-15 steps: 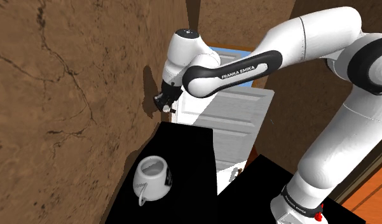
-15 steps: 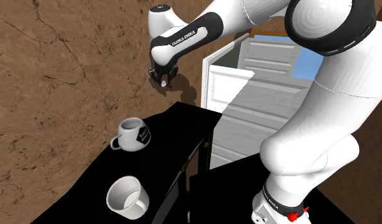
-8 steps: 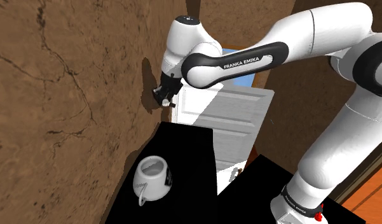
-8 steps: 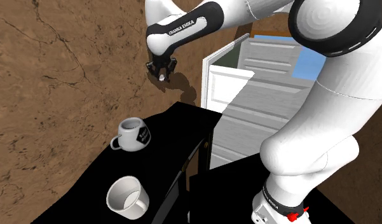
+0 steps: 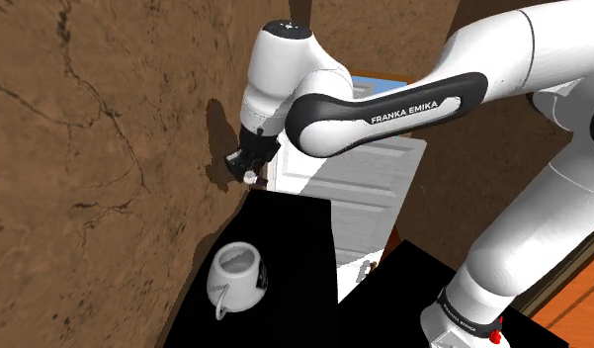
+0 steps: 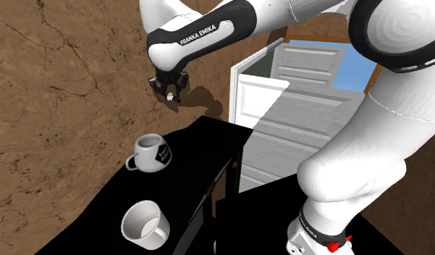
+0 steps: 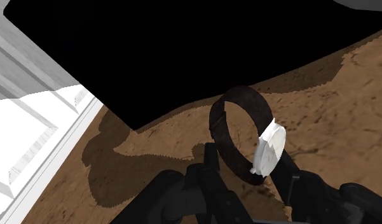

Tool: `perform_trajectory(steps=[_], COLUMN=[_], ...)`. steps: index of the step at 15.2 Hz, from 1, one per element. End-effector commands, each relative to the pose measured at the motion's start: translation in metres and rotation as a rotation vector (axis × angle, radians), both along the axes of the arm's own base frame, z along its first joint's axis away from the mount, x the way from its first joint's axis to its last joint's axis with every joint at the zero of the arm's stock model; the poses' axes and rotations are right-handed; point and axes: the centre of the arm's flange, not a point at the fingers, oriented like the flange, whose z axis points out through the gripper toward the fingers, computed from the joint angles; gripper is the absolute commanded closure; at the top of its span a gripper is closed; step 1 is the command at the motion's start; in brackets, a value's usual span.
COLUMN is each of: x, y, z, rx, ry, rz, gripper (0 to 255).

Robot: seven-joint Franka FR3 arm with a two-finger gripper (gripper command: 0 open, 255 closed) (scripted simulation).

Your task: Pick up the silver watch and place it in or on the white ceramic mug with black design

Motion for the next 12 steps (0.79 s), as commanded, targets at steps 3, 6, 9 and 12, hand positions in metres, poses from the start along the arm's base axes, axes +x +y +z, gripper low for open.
perform_trajectory(steps=[3,6,9,12], x=[-0.042,-0.070,-0.099,-0.128], y=[0.036,0.063,0.090,0.117], z=[0.002,0.003,0.004,0.004], rx=[0.000,0.000,0.000,0.000], ry=[0.000,0.000,0.000,0.000], rz=[-0.002,-0.002,-0.002,-0.002], gripper=[255,255,255,255])
